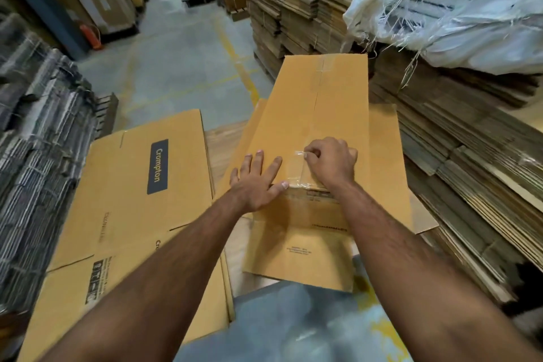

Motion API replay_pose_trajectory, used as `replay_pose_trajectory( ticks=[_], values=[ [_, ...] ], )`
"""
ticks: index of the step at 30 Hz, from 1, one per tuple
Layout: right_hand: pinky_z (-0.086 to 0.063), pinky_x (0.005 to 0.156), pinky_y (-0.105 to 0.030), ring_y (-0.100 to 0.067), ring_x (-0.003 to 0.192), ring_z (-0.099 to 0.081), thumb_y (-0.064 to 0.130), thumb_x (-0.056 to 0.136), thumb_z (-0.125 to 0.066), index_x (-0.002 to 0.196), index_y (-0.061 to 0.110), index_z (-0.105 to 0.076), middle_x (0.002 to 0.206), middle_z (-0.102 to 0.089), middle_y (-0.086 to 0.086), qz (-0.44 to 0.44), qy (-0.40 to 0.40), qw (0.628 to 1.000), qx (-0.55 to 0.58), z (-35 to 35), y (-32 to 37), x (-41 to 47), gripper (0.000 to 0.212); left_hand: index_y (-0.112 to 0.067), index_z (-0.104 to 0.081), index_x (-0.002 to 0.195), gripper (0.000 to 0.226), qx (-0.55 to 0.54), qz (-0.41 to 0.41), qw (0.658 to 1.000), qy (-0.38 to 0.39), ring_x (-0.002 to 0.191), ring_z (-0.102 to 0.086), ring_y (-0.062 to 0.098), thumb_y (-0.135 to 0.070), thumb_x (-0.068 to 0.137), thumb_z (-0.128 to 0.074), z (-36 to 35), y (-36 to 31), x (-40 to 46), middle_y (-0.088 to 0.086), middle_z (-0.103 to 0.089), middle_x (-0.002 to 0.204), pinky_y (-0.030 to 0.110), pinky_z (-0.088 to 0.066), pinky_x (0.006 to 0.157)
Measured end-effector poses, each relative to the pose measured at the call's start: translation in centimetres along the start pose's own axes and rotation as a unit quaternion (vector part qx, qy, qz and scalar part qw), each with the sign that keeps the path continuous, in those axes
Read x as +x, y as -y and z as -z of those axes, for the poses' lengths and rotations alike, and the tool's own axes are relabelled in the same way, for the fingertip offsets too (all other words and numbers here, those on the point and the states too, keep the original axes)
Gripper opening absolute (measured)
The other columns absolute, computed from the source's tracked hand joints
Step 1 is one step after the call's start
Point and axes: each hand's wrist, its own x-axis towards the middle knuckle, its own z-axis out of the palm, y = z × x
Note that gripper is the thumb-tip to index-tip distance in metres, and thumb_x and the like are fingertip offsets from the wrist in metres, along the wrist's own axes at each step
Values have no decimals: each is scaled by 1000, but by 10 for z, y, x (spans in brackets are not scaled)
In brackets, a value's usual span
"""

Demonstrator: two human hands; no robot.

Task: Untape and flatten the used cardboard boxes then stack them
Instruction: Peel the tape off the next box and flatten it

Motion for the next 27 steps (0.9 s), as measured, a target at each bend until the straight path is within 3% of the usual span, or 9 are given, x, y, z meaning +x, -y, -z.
replay_pose_trajectory(
  ticks=[6,15,21,27],
  values=[
    [-33,85,-40,-22,102,-51,30,93,-61,89,31,-71,97,-62,7,21,-9,999,-26,-7,-1,2,10,-44,6,152,80,-5,-9,1000,5,148,18,31,-76,88,-29,1,2,-2,7,20,162,57,2,116],
    [-38,86,-41,-27,106,-47,12,92,-55,107,20,-65,112,-56,-3,102,-9,985,-137,-13,4,-1,20,-44,7,152,81,-2,1,1000,-11,148,18,30,-66,91,-42,0,-2,-5,5,22,161,56,4,115],
    [-37,88,-41,-27,109,-46,16,98,-52,111,16,-64,115,-56,-5,118,-8,984,-131,-10,6,-9,18,-39,2,154,74,25,-3,997,-75,149,7,31,-62,95,-37,-10,-2,-5,6,10,163,58,-6,117],
    [-36,82,-38,-28,104,-46,12,95,-55,98,18,-63,105,-55,-5,125,-14,988,-94,-9,11,-35,11,-39,2,154,75,21,-16,996,-80,149,6,32,-64,95,-36,-12,2,-6,7,9,163,60,-8,116]
  ],
)
